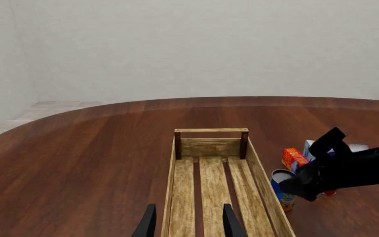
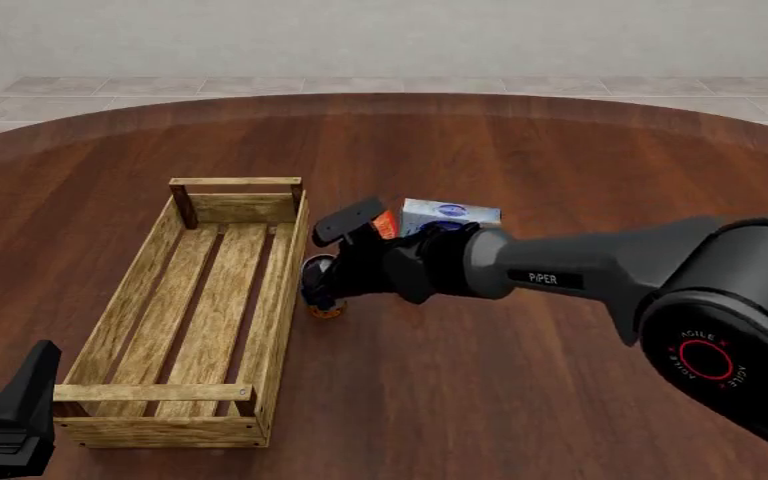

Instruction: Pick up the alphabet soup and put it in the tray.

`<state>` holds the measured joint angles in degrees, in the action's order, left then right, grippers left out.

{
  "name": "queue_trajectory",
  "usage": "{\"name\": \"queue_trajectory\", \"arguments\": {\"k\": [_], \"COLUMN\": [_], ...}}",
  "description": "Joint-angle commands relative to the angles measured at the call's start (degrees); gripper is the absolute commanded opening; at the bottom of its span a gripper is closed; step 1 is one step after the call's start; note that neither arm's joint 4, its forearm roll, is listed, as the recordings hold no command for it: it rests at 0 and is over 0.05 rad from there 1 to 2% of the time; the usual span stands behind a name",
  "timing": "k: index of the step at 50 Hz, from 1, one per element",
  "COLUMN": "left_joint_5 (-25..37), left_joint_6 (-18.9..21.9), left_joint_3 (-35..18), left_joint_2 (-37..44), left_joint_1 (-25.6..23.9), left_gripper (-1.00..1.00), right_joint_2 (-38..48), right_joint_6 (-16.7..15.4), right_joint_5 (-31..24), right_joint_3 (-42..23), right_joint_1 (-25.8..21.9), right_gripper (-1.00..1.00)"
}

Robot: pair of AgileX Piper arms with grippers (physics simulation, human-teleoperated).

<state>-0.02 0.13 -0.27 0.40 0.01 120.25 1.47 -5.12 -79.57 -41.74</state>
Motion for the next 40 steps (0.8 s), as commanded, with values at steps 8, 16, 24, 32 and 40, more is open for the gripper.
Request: {"name": "queue_trajectory", "arguments": {"k": [8, 16, 24, 32, 40], "left_joint_5": [0.06, 0.05, 0.06, 0.06, 0.06], "left_joint_6": [0.0, 0.0, 0.0, 0.0, 0.0], "left_joint_3": [0.08, 0.08, 0.08, 0.08, 0.08], "left_joint_2": [-0.16, -0.17, -0.15, -0.16, -0.15], "left_joint_1": [0.05, 0.06, 0.06, 0.06, 0.05], "left_gripper": [1.0, 1.0, 1.0, 1.0, 1.0], "right_joint_2": [1.77, 2.41, 2.88, 3.71, 4.23], "right_joint_6": [-0.29, -0.67, -0.6, -0.93, -1.02], "right_joint_5": [-2.17, -2.9, -3.47, -4.81, -5.27], "right_joint_3": [-1.58, -2.48, -3.06, -4.22, -4.87], "right_joint_1": [0.14, 0.31, 0.27, 0.29, 0.39], "right_gripper": [1.0, 1.0, 1.0, 1.0, 1.0]}}
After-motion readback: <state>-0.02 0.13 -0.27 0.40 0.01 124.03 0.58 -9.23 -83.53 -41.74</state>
